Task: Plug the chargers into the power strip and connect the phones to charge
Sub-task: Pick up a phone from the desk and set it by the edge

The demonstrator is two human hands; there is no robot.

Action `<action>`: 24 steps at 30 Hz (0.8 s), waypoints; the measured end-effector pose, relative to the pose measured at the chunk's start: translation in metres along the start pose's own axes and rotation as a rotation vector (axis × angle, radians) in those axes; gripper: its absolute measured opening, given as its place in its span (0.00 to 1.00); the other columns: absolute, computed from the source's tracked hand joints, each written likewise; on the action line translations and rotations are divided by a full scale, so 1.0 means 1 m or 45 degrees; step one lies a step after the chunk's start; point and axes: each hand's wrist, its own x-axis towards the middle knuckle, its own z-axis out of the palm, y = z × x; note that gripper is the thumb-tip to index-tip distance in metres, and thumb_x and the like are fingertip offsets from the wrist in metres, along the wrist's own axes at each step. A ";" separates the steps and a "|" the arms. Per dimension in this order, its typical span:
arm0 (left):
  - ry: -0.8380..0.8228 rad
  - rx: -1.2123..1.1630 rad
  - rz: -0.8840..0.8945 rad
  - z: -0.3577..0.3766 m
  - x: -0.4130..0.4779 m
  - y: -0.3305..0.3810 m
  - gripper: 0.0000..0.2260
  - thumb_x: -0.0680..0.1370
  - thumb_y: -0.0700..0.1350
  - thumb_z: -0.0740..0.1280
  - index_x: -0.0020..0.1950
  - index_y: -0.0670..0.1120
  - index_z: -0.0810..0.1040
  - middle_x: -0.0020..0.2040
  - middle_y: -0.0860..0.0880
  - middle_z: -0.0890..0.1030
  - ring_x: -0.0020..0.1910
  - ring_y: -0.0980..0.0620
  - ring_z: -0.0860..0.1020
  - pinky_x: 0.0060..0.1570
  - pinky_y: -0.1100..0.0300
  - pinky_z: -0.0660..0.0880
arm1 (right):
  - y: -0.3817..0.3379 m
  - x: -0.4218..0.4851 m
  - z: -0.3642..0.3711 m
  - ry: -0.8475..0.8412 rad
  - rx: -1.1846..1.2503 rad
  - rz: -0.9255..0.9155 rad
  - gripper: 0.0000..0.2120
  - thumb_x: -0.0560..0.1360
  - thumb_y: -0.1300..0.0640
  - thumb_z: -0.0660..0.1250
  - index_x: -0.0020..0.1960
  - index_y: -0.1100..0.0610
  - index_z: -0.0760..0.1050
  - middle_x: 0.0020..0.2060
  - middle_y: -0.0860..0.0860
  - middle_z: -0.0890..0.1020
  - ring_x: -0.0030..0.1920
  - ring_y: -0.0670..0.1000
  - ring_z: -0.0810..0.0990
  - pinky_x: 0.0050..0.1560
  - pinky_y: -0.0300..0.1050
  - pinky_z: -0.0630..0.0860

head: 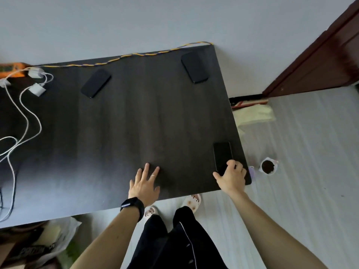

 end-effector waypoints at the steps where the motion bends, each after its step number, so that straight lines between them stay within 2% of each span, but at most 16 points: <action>1: 0.004 -0.011 -0.013 0.002 -0.001 0.002 0.32 0.81 0.56 0.59 0.79 0.61 0.44 0.81 0.51 0.41 0.80 0.43 0.45 0.75 0.38 0.57 | 0.001 0.001 0.003 0.035 -0.009 -0.009 0.33 0.72 0.44 0.74 0.68 0.56 0.63 0.70 0.60 0.68 0.68 0.62 0.68 0.58 0.55 0.78; 4: -0.008 0.001 -0.025 0.005 -0.001 0.004 0.33 0.81 0.57 0.59 0.79 0.62 0.42 0.81 0.52 0.39 0.80 0.43 0.43 0.74 0.38 0.58 | 0.001 0.010 0.005 0.069 0.032 0.023 0.37 0.70 0.46 0.77 0.68 0.58 0.61 0.68 0.61 0.68 0.66 0.64 0.69 0.58 0.56 0.77; 7: -0.065 0.002 -0.006 -0.002 0.002 -0.002 0.33 0.80 0.57 0.59 0.79 0.63 0.43 0.81 0.53 0.38 0.80 0.44 0.43 0.74 0.38 0.58 | -0.004 0.015 0.004 -0.032 0.157 0.122 0.49 0.64 0.46 0.80 0.74 0.57 0.54 0.69 0.61 0.65 0.68 0.66 0.68 0.60 0.59 0.75; 9: -0.115 -0.065 -0.012 -0.010 0.007 -0.005 0.30 0.80 0.57 0.59 0.79 0.63 0.49 0.81 0.54 0.42 0.80 0.45 0.47 0.74 0.40 0.61 | -0.011 0.012 0.004 -0.154 0.241 0.175 0.54 0.64 0.45 0.80 0.76 0.57 0.51 0.71 0.59 0.65 0.68 0.64 0.70 0.62 0.58 0.74; 11: -0.128 -0.301 -0.068 -0.025 0.005 -0.005 0.24 0.79 0.55 0.60 0.76 0.59 0.63 0.80 0.52 0.56 0.77 0.46 0.60 0.72 0.46 0.65 | -0.023 0.001 0.005 -0.246 0.388 0.170 0.53 0.63 0.48 0.80 0.76 0.58 0.52 0.70 0.57 0.68 0.65 0.62 0.73 0.62 0.56 0.75; 13: -0.095 -0.698 -0.143 -0.037 -0.001 -0.010 0.19 0.79 0.54 0.62 0.69 0.53 0.75 0.70 0.51 0.75 0.68 0.48 0.73 0.67 0.54 0.71 | -0.041 -0.021 0.007 -0.321 0.427 0.054 0.53 0.59 0.49 0.79 0.76 0.58 0.55 0.66 0.56 0.73 0.61 0.58 0.76 0.62 0.55 0.77; 15: -0.047 -1.084 -0.186 -0.053 -0.013 -0.022 0.16 0.79 0.52 0.65 0.65 0.51 0.78 0.58 0.52 0.82 0.59 0.50 0.80 0.57 0.61 0.76 | -0.066 -0.049 0.011 -0.423 0.415 -0.116 0.55 0.56 0.48 0.77 0.77 0.56 0.54 0.66 0.52 0.74 0.62 0.55 0.76 0.64 0.55 0.76; 17: 0.006 -1.336 -0.181 -0.067 -0.034 -0.050 0.15 0.80 0.51 0.66 0.65 0.49 0.77 0.53 0.52 0.82 0.51 0.50 0.83 0.39 0.69 0.75 | -0.104 -0.086 0.019 -0.519 0.399 -0.318 0.55 0.58 0.48 0.76 0.78 0.53 0.52 0.68 0.48 0.72 0.67 0.54 0.74 0.66 0.50 0.74; 19: 0.075 -1.418 -0.168 -0.081 -0.052 -0.083 0.14 0.81 0.50 0.64 0.65 0.48 0.76 0.54 0.49 0.83 0.46 0.51 0.82 0.29 0.74 0.69 | -0.146 -0.120 0.027 -0.581 0.375 -0.505 0.54 0.59 0.49 0.77 0.78 0.50 0.52 0.66 0.43 0.70 0.69 0.51 0.72 0.64 0.44 0.72; 21: 0.181 -1.535 -0.182 -0.089 -0.075 -0.127 0.13 0.82 0.49 0.64 0.64 0.47 0.76 0.55 0.46 0.83 0.46 0.51 0.81 0.28 0.74 0.69 | -0.194 -0.159 0.040 -0.604 0.335 -0.691 0.52 0.60 0.48 0.76 0.77 0.48 0.53 0.63 0.41 0.72 0.66 0.48 0.73 0.60 0.41 0.73; 24: 0.283 -1.705 -0.191 -0.092 -0.111 -0.201 0.12 0.80 0.48 0.66 0.62 0.44 0.77 0.52 0.44 0.83 0.42 0.48 0.82 0.30 0.67 0.72 | -0.263 -0.216 0.067 -0.607 0.286 -0.905 0.48 0.60 0.49 0.76 0.74 0.44 0.56 0.60 0.40 0.75 0.59 0.44 0.76 0.55 0.41 0.76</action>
